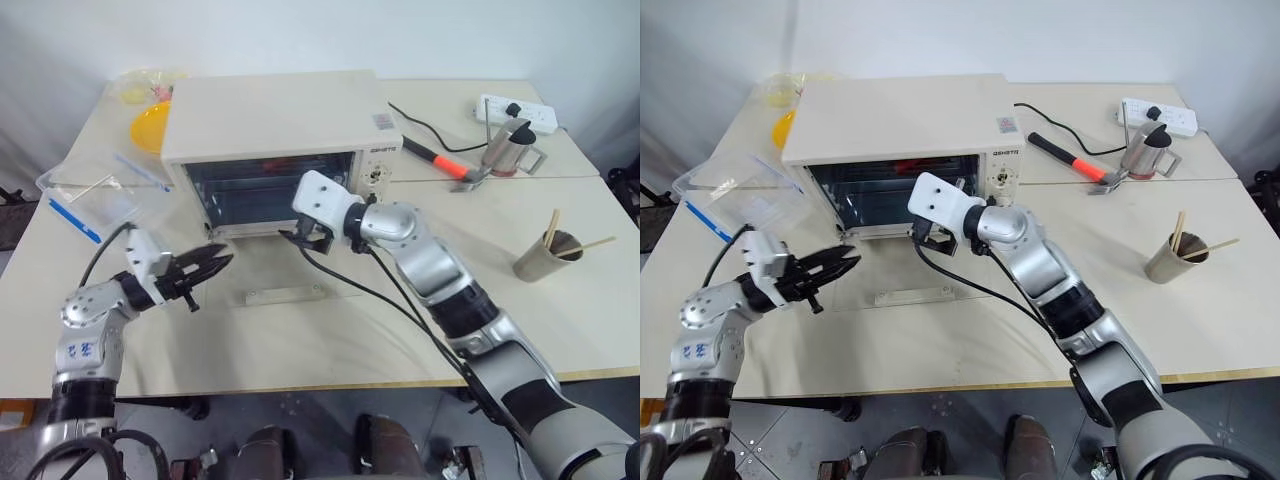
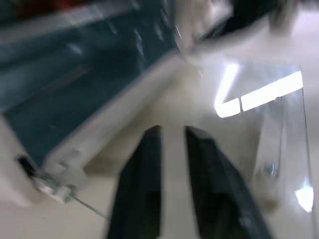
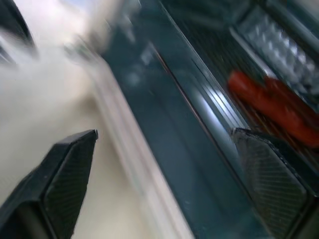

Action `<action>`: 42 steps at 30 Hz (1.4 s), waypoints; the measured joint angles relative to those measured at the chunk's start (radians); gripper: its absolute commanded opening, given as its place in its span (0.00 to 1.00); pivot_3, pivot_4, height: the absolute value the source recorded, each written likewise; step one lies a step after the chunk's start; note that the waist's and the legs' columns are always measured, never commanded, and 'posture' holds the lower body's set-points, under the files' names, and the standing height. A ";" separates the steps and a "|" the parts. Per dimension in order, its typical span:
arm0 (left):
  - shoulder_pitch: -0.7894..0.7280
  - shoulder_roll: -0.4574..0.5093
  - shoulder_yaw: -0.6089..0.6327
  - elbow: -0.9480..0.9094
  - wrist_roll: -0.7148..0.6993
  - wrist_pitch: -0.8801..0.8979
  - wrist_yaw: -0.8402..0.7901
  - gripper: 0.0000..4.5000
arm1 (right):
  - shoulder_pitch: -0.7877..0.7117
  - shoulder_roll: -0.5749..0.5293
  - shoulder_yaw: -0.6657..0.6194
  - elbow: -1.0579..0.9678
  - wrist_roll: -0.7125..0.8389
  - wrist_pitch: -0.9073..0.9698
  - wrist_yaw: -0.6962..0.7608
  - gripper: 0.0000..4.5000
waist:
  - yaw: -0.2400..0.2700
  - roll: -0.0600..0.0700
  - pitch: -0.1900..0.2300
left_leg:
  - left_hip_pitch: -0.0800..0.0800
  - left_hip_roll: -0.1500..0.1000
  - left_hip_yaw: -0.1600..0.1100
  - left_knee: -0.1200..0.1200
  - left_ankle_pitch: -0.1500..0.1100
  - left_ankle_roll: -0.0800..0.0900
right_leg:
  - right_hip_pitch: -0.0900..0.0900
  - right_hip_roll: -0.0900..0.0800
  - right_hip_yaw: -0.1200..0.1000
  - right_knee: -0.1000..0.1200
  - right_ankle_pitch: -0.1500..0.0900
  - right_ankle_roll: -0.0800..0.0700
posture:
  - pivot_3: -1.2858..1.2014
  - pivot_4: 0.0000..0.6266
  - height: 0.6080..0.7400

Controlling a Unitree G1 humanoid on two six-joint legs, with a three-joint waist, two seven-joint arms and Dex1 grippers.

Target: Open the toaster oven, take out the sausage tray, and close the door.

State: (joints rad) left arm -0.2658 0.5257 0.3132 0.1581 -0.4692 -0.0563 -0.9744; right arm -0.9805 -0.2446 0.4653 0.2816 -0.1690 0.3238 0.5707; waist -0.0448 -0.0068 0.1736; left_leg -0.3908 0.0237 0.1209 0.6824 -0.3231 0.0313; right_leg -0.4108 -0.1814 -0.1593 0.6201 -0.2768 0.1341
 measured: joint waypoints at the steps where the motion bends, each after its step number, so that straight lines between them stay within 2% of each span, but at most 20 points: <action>1: 0.018 -0.032 0.021 -0.036 -0.019 -0.013 0.030 0.49 | -0.025 0.009 0.012 0.048 -0.041 -0.009 -0.032 1.00 | -0.001 0.000 0.000 | 0.000 0.000 -0.001 0.000 0.000 0.000 | 0.000 0.000 0.000 0.000 0.000 0.000 | 0.52 0.24 1.00; 5: 0.082 -0.089 0.064 -0.139 -0.050 -0.031 0.113 0.76 | -0.056 0.044 0.048 0.166 -0.129 -0.089 -0.095 1.00 | -0.009 0.000 0.000 | 0.000 0.001 0.000 0.000 0.000 0.000 | 0.001 0.001 0.000 0.000 0.000 0.000 | 0.52 0.24 1.00; 7: 0.137 -0.147 0.080 -0.207 -0.059 -0.057 0.168 0.91 | -0.086 0.057 0.079 0.256 -0.187 -0.153 -0.140 1.00 | -0.013 0.000 0.000 | 0.000 0.001 0.000 0.000 0.000 0.000 | 0.001 0.001 0.000 -0.001 0.000 0.000 | 0.52 0.24 1.00; 9: 0.213 -0.218 0.099 -0.278 -0.067 -0.082 0.225 1.00 | -0.123 0.083 0.109 0.339 -0.234 -0.209 -0.187 1.00 | -0.022 0.000 0.000 | 0.000 0.002 0.001 -0.001 0.000 -0.001 | 0.000 0.001 0.000 -0.002 0.000 0.000 | 0.52 0.24 1.00; 11: 0.293 -0.282 0.102 -0.345 -0.084 -0.094 0.279 1.00 | -0.157 0.102 0.134 0.409 -0.279 -0.265 -0.230 1.00 | -0.037 0.000 0.000 | 0.000 0.003 0.001 -0.001 0.000 -0.001 | 0.001 0.002 0.000 -0.002 0.000 -0.001 | 0.52 0.24 1.00; 15: 0.368 -0.287 0.108 -0.400 -0.095 -0.082 0.332 1.00 | -0.165 0.082 0.152 0.428 -0.336 -0.345 -0.238 1.00 | -0.032 0.000 0.001 | 0.000 0.004 0.001 -0.001 0.001 -0.002 | 0.001 0.003 0.000 -0.001 -0.002 -0.003 | 0.52 0.24 1.00; 24: 0.364 -0.273 0.108 -0.413 -0.132 -0.079 0.368 1.00 | -0.042 0.073 0.116 0.108 -0.323 -0.264 -0.067 1.00 | -0.015 0.000 0.001 | 0.000 0.004 0.000 -0.001 -0.001 -0.002 | 0.001 0.003 -0.001 -0.002 -0.002 -0.003 | 0.52 0.24 1.00; 30: 0.365 -0.269 0.108 -0.414 -0.158 -0.073 0.368 1.00 | -0.031 0.069 0.111 0.043 -0.342 -0.213 -0.052 1.00 | -0.011 0.000 0.001 | 0.000 0.004 0.000 -0.001 -0.001 -0.002 | 0.001 0.003 -0.001 -0.002 -0.002 -0.003 | 0.52 0.24 1.00; 38: 0.359 -0.267 0.108 -0.415 -0.190 -0.059 0.367 1.00 | -0.146 0.077 0.105 0.243 -0.425 -0.234 -0.194 1.00 | -0.012 0.000 0.001 | 0.000 0.004 0.001 -0.001 -0.001 -0.002 | 0.000 0.004 0.000 -0.002 -0.002 -0.003 | 0.52 0.24 1.00; 42: 0.362 -0.267 0.108 -0.421 -0.198 -0.056 0.368 1.00 | -0.157 0.102 0.105 0.325 -0.441 -0.247 -0.249 1.00 | -0.013 0.000 0.001 | 0.000 0.005 0.001 -0.002 -0.001 -0.002 | 0.000 0.004 0.000 -0.003 -0.002 -0.003 | 0.52 0.24 1.00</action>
State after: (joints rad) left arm 0.0961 0.2585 0.4211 -0.2631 -0.6676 -0.1127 -0.6067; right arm -1.1371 -0.1423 0.5706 0.6069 -0.6097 0.0767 0.3219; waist -0.0582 -0.0069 0.1743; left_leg -0.3906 0.0285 0.1218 0.6807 -0.3240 0.0290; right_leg -0.4106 -0.1773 -0.1597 0.6173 -0.2786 0.1307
